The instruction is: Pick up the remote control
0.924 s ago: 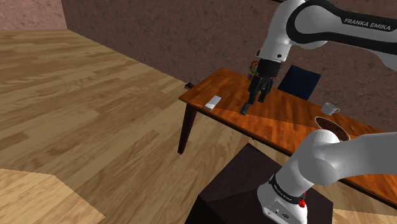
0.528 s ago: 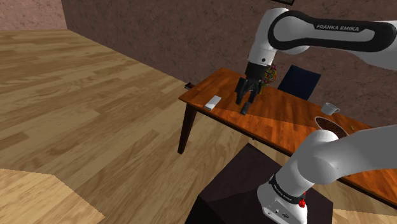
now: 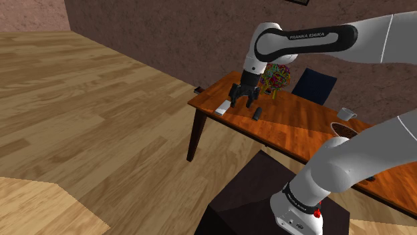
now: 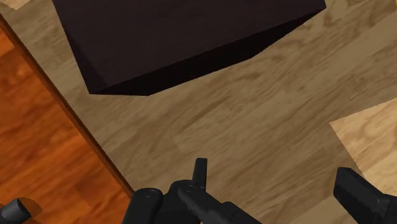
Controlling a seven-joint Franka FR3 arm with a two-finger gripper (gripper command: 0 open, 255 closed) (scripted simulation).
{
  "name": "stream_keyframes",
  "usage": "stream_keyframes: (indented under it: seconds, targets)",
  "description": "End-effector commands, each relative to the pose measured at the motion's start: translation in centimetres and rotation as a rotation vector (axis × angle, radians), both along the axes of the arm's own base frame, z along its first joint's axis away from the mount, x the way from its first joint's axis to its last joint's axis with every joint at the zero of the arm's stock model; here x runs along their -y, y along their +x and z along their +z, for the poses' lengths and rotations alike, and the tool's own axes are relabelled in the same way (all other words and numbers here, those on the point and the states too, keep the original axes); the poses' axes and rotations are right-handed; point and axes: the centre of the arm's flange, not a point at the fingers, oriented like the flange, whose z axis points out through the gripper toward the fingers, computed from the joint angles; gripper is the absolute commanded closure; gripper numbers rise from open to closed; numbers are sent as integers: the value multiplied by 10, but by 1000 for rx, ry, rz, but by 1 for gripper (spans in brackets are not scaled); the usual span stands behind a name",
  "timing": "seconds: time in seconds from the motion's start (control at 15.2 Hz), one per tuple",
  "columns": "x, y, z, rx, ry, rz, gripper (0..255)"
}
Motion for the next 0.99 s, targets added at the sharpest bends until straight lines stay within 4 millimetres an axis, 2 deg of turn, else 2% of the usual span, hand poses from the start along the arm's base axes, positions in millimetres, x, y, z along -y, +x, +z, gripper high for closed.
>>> stream_keyframes:
  seconds: [0.0, 0.46, 0.92]
  targets:
    - [11, 18, -12, 4, -14, -48, 0]
    - [55, 77, -57, 15, -58, -213, 0]
    - [110, 129, -99, 26, -102, -377, 0]
